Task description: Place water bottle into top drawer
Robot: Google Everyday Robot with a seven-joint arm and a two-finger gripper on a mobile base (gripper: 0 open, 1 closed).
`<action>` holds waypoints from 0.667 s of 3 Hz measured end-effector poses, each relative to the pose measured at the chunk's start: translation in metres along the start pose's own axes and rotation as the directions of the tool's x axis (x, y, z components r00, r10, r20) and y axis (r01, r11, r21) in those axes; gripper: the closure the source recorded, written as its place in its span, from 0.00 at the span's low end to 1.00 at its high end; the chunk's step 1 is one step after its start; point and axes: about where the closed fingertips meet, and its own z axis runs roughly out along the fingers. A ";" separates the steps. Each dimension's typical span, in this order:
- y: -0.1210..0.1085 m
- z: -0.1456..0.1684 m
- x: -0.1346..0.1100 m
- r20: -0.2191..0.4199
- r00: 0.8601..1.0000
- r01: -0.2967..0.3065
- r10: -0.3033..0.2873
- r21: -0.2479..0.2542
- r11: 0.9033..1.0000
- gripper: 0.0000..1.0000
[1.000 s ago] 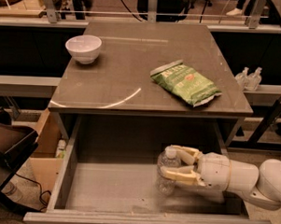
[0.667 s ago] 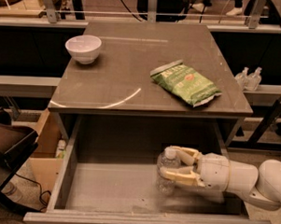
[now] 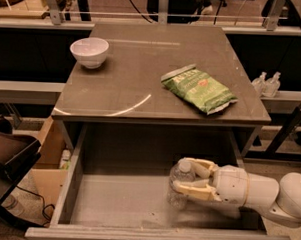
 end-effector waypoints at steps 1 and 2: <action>0.000 -0.005 0.001 -0.001 1.000 -0.001 0.001 0.009 1.000 0.47; 0.001 -0.008 0.001 -0.002 1.000 -0.002 0.002 0.017 1.000 0.25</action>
Offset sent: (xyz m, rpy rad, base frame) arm -0.0014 -0.0034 -0.0002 -0.0006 0.0005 -0.0076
